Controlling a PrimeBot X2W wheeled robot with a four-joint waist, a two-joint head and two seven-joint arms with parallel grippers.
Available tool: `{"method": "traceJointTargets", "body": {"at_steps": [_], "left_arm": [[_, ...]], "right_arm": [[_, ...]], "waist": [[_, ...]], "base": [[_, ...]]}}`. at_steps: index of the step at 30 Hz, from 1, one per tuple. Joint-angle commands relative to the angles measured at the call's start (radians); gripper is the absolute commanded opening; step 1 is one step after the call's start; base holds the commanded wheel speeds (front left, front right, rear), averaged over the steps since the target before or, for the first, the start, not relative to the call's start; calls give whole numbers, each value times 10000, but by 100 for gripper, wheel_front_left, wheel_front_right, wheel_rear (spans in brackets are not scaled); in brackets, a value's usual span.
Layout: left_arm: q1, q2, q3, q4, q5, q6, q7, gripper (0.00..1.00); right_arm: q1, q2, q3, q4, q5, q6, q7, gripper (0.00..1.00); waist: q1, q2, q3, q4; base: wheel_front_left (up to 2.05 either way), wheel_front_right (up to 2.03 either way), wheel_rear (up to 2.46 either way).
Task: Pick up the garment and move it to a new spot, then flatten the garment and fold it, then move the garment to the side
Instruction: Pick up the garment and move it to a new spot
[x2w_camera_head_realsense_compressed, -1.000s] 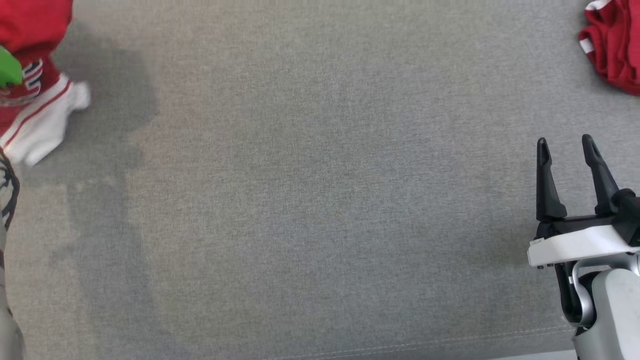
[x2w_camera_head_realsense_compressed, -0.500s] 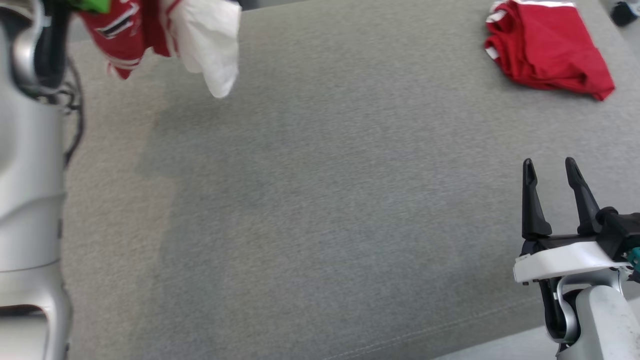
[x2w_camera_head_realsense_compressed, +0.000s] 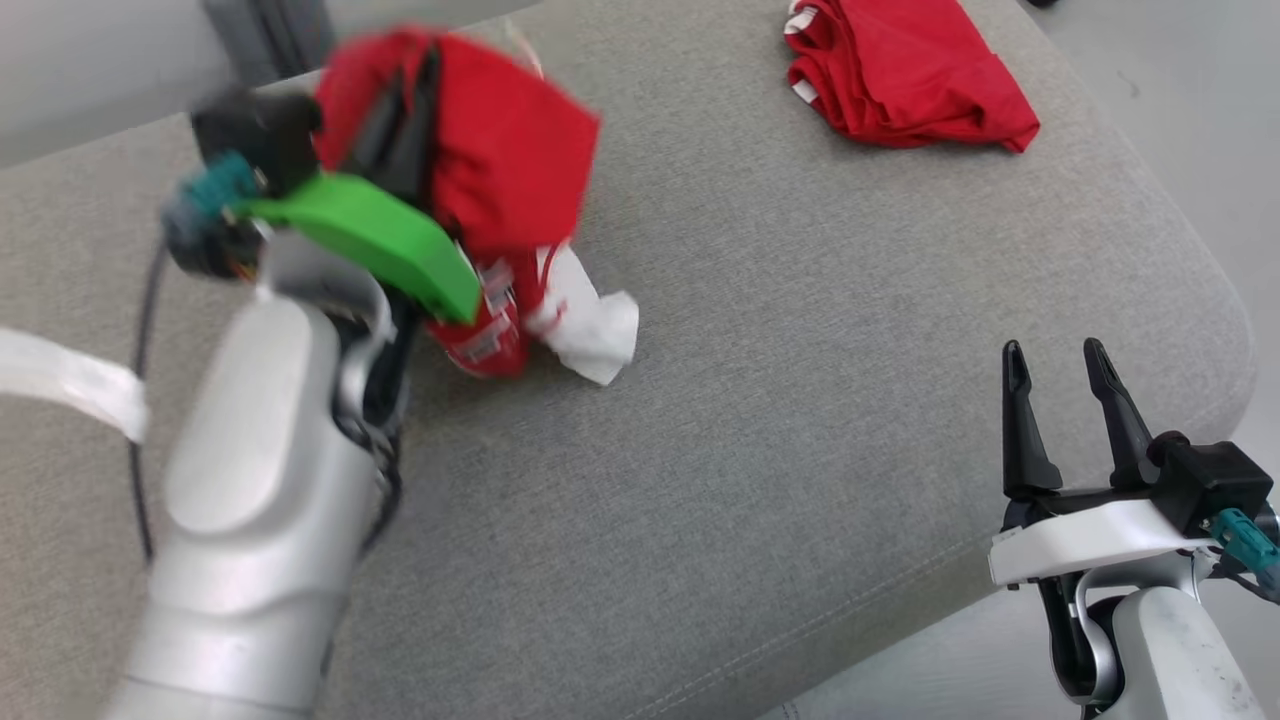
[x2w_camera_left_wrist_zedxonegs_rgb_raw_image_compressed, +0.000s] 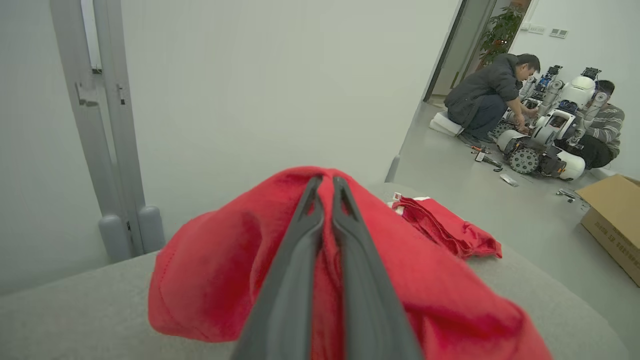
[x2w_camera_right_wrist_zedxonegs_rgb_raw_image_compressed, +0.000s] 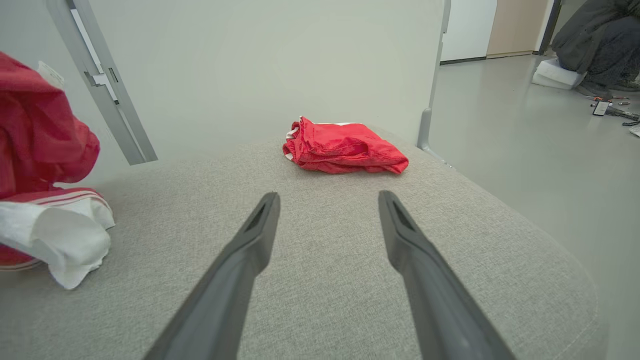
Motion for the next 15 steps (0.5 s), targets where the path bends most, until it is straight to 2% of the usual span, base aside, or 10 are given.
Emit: {"method": "traceJointTargets", "body": {"at_steps": [1, 5, 6, 7, 8, 12, 15], "left_arm": [[423, -90, -82, 145, -94, 10, -165, 0], [1318, -409, -603, 727, -220, -37, -553, 0], [1496, -484, -767, 890, -252, -54, -620, 9], [1577, -536, -960, 1000, -190, -69, -708, 34], [1656, -587, -1191, 1105, -79, -85, -836, 100], [1720, -613, -1524, 1359, -97, -106, -1541, 100], [1707, -614, -1373, 1408, -114, 53, -2029, 100]], "right_arm": [[44, 60, 29, 19, 36, -10, -28, 100], [-35, 63, 153, 47, -23, -10, -28, 100], [-65, 55, 182, 67, -37, -12, -28, 100], [-89, 48, 213, 81, -56, -10, -28, 100], [-105, 32, 258, 92, -71, -10, -28, 100], [-17, -30, 353, 120, -108, -10, -28, 100], [123, -66, 387, 127, -130, -10, -28, 100]], "waist": [[0, 0, 71, -90], [0, 0, 59, 109], [0, 0, 33, 185], [0, 0, -5, 253], [0, 0, -61, 330], [0, 0, -405, 674], [0, 0, -707, 978]], "base": [[0, 0, 0], [0, 0, 0], [0, 0, 0], [0, 0, 0], [0, 0, 0], [0, 0, 0], [0, 0, 0]]}}
